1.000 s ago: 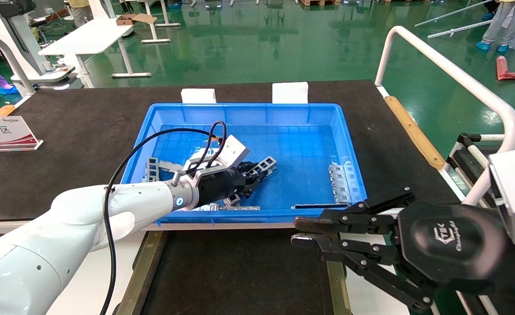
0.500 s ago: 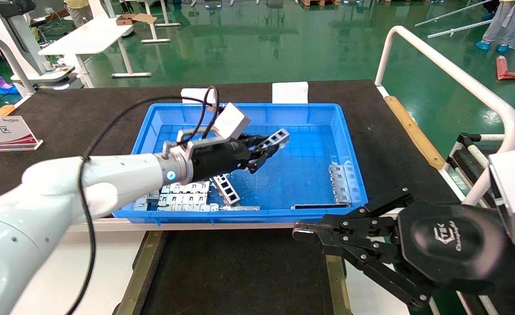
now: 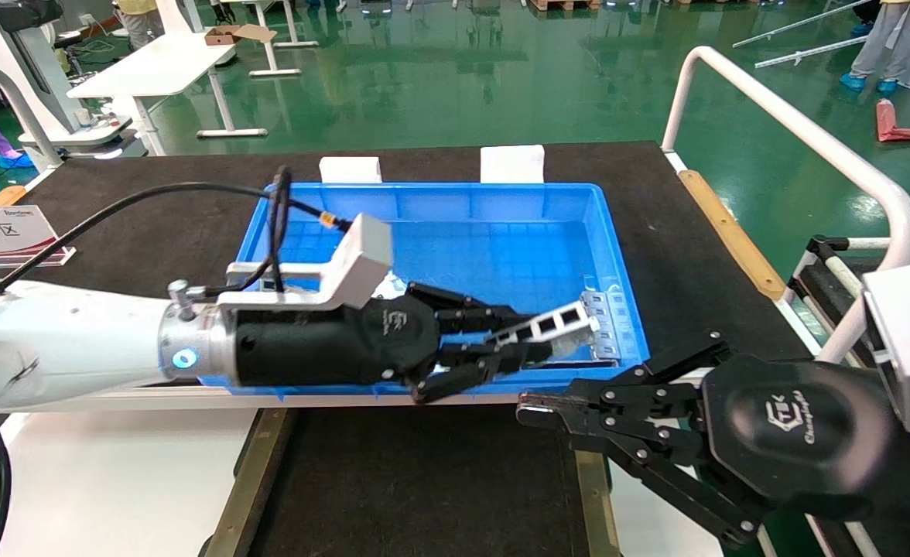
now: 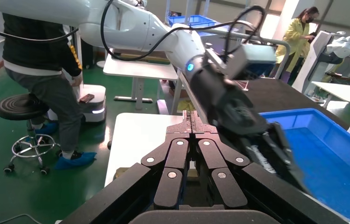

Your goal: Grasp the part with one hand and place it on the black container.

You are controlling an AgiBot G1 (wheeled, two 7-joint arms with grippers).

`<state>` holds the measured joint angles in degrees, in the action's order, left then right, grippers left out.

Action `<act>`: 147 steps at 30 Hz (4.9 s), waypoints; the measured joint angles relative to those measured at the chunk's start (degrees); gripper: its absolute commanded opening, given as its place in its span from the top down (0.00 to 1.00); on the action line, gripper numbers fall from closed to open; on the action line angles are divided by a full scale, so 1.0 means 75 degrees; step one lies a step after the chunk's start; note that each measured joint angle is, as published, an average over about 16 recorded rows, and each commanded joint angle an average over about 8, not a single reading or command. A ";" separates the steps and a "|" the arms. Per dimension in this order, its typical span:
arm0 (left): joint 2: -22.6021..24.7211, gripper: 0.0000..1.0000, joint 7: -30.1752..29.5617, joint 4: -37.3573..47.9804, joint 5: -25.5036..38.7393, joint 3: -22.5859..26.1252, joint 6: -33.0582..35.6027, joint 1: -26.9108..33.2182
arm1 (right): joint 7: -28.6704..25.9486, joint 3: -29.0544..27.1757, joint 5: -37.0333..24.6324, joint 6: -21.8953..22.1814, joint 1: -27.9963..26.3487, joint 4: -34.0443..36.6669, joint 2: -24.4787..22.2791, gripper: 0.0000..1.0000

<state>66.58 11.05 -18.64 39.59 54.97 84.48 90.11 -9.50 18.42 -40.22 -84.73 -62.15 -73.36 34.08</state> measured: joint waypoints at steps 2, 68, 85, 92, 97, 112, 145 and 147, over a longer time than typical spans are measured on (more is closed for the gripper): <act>-0.0131 1.00 -0.0041 -0.0080 -0.0074 0.0012 0.0346 -0.0138 | 0.0000 0.0000 0.0000 0.0000 0.0000 0.0000 0.0000 1.00; 0.1237 1.00 -0.1588 -0.4307 -0.1159 -0.1461 -1.0996 -0.6040 | 0.0008 0.0017 0.0011 0.0007 -0.0004 0.0000 -0.0007 1.00; 0.1475 0.97 -0.1763 -0.3942 -0.1358 -0.1511 -1.1373 -0.6021 | 0.0010 0.0021 0.0014 0.0009 -0.0005 0.0000 -0.0008 0.94; 0.1483 0.16 -0.1912 -0.3895 -0.1455 -0.1431 -1.1488 -0.6015 | 0.0011 0.0022 0.0015 0.0009 -0.0005 0.0000 -0.0009 0.10; 0.1482 0.00 -0.1999 -0.3898 -0.1485 -0.1388 -1.1531 -0.6023 | 0.0012 0.0023 0.0016 0.0010 -0.0006 0.0000 -0.0009 0.00; 0.1214 0.00 -0.1795 -0.4104 -0.1168 -0.1463 -1.0988 -0.6031 | 0.0013 0.0027 0.0018 0.0011 -0.0006 0.0000 -0.0011 0.00; -0.2669 0.00 -0.2167 -0.7214 -0.0761 -0.1015 -0.8385 -0.6809 | 0.0017 0.0035 0.0023 0.0014 -0.0008 0.0000 -0.0014 0.00; -0.2835 0.00 -0.2201 -0.7347 -0.0765 -0.1018 -0.8315 -0.6804 | 0.0017 0.0035 0.0024 0.0015 -0.0008 0.0000 -0.0014 0.00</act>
<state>45.32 -5.46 -73.74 33.85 47.33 22.12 39.08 -9.37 18.68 -40.04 -84.62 -62.22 -73.36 33.98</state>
